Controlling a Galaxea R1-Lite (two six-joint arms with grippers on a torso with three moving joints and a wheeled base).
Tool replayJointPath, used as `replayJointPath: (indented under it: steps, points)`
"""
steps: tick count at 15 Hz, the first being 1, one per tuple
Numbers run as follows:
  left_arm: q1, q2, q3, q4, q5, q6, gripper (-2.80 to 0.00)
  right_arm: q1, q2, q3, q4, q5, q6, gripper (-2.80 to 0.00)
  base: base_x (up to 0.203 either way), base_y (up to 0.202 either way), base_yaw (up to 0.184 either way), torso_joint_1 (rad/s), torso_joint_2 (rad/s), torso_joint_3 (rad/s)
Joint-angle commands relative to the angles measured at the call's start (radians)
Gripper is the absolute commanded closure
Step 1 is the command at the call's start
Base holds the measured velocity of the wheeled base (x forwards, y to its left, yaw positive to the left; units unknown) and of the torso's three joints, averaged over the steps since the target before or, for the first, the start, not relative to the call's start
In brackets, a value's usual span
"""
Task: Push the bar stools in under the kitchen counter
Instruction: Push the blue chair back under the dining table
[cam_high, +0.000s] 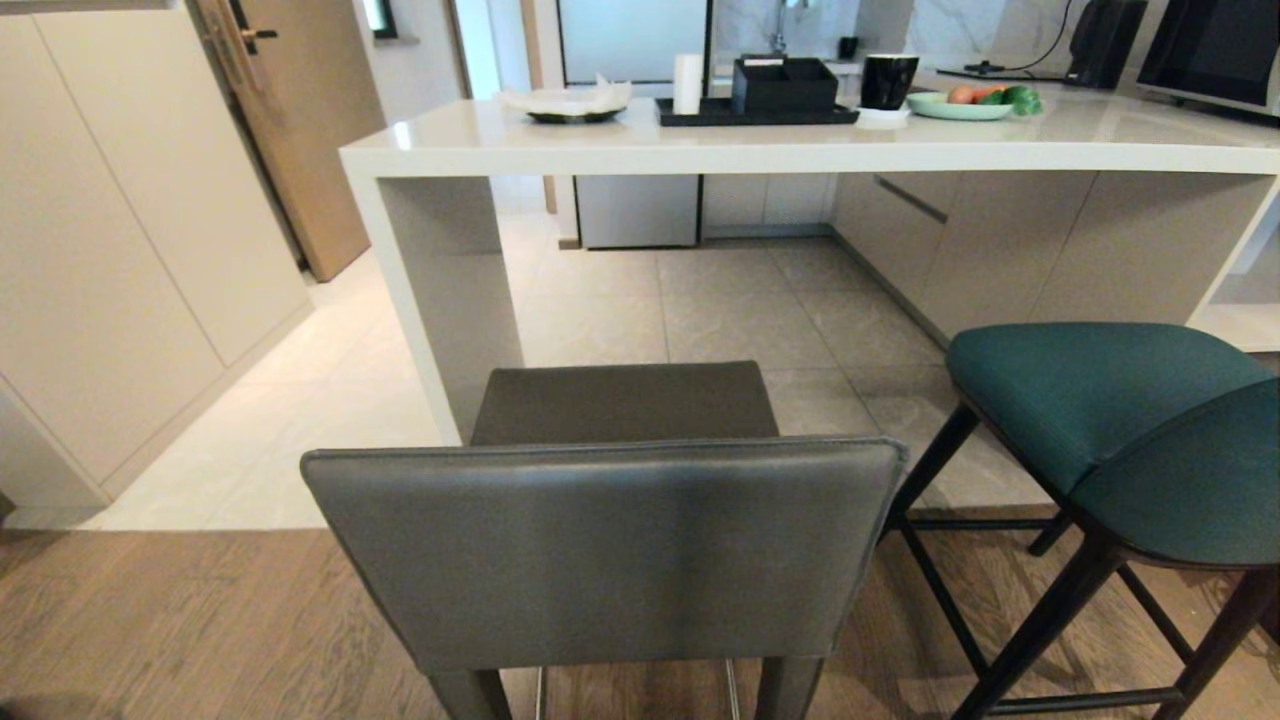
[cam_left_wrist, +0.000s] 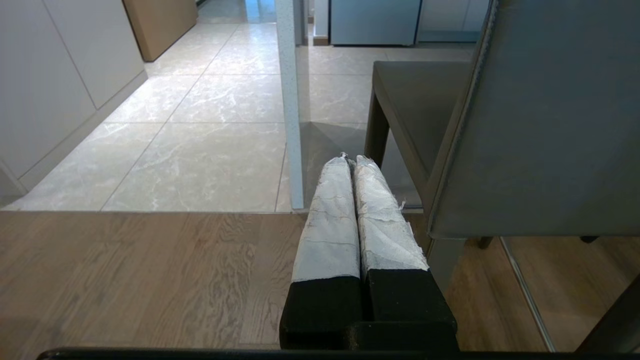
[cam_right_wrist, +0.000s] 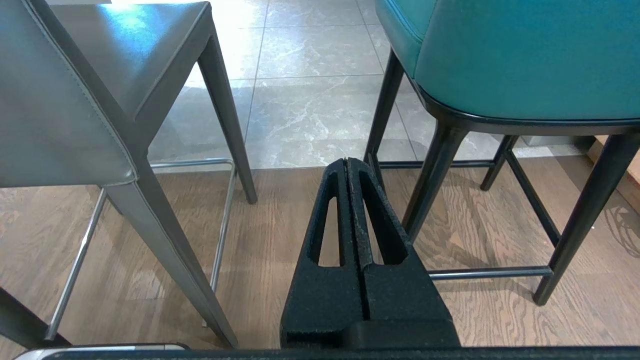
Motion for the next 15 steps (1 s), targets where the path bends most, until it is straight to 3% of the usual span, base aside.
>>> replayJointPath:
  steps: [1,9,15]
  points:
    - [-0.001,0.001,0.04,-0.001,0.0,0.0,0.0,0.0,0.002,0.0,0.0,0.0,-0.001,0.0,0.0,0.0,0.0,0.0,0.0,0.0]
    - [-0.001,0.001,0.04,0.001,0.0,0.001,0.0,0.0,0.002,0.0,0.0,0.0,-0.004,0.0,0.0,-0.008,0.0,0.0,0.0,0.0]
    - [-0.001,0.003,0.04,0.001,0.0,0.001,0.0,0.0,0.002,0.0,0.0,0.0,-0.005,0.0,0.0,-0.178,0.001,0.004,0.0,0.005]
